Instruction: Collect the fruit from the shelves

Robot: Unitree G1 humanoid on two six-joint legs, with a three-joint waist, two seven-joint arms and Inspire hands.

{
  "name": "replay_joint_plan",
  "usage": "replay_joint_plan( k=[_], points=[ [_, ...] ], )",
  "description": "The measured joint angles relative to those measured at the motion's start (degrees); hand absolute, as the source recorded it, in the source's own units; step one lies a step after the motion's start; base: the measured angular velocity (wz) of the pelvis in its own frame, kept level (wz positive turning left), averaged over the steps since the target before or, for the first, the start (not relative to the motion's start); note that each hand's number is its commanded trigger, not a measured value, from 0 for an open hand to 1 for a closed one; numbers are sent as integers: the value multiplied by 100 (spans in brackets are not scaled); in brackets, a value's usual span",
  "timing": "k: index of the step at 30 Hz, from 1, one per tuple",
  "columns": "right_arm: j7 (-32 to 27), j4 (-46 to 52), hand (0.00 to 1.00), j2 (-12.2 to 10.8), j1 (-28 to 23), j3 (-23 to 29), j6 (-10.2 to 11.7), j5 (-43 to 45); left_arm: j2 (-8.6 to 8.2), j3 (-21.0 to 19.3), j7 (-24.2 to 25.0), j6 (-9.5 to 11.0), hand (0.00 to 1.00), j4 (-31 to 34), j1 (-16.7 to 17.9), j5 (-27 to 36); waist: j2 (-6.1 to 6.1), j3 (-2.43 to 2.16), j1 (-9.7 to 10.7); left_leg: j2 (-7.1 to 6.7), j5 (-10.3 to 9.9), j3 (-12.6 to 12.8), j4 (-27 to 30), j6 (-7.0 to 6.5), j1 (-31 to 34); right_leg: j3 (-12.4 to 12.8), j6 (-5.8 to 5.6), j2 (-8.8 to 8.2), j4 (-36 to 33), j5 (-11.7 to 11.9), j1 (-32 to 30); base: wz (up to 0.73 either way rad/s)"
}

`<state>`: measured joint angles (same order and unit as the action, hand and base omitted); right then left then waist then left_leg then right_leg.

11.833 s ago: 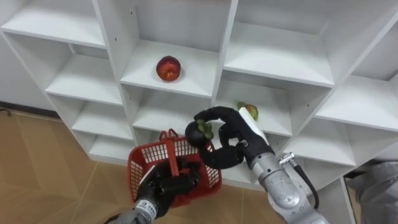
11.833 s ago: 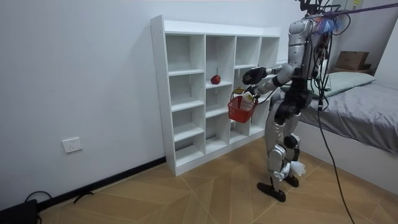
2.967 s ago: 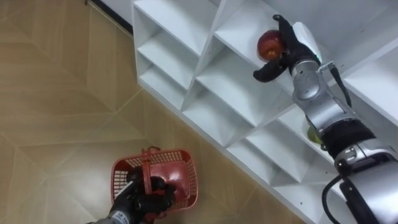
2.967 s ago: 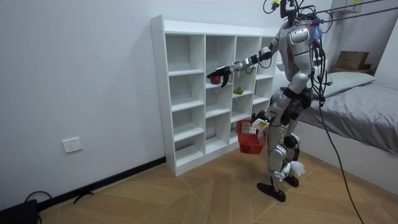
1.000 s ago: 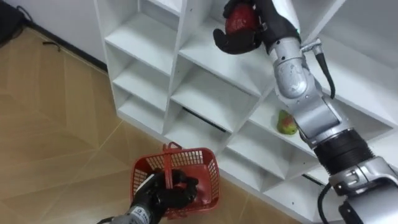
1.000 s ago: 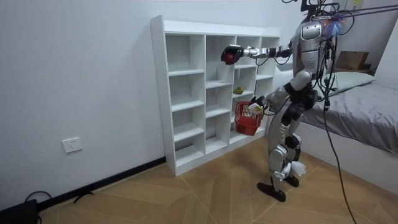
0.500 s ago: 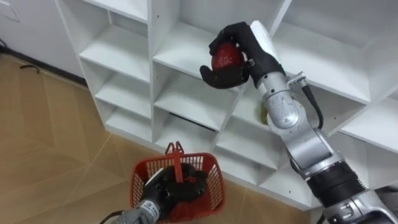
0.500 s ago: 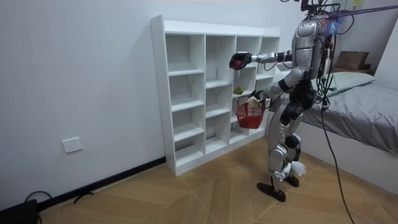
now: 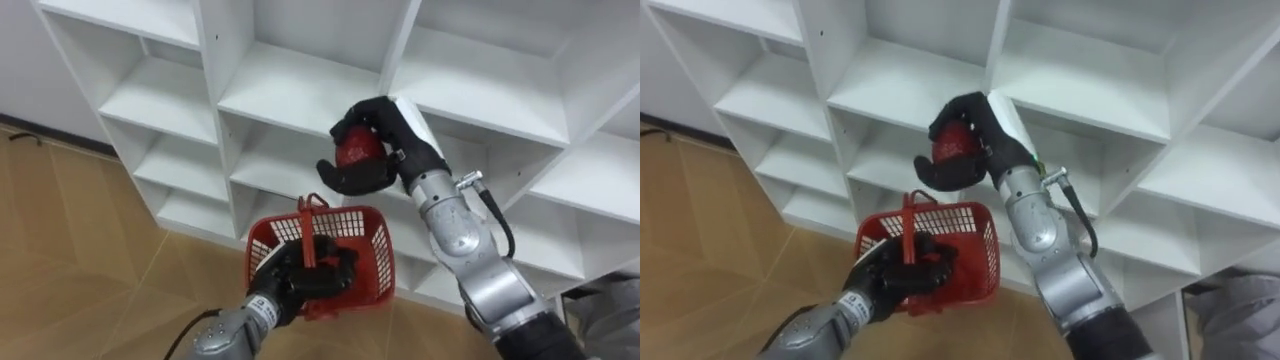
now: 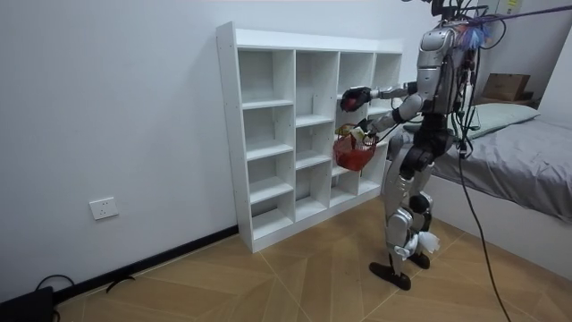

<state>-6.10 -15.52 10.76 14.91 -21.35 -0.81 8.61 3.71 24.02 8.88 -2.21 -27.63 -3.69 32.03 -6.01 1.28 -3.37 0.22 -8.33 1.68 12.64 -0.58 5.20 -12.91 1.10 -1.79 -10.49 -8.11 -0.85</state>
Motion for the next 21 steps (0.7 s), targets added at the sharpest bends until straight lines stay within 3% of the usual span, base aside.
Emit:
replay_joint_plan(
  k=[6,21],
  points=[
    [-1,-416,100,-33,-150,-4,0,-169,-47,105,-90,62,100,168,-40,157,92,-9,-3,0,5,35,-1,2,-11,45,-4,0,-2,-4,-1,-3],
    [-84,-485,100,-158,-150,-121,1,-152,-41,274,-114,92,100,229,-40,283,41,-14,3,-7,13,80,-50,-1,-45,142,-14,9,78,-14,26,-1]
  ],
)
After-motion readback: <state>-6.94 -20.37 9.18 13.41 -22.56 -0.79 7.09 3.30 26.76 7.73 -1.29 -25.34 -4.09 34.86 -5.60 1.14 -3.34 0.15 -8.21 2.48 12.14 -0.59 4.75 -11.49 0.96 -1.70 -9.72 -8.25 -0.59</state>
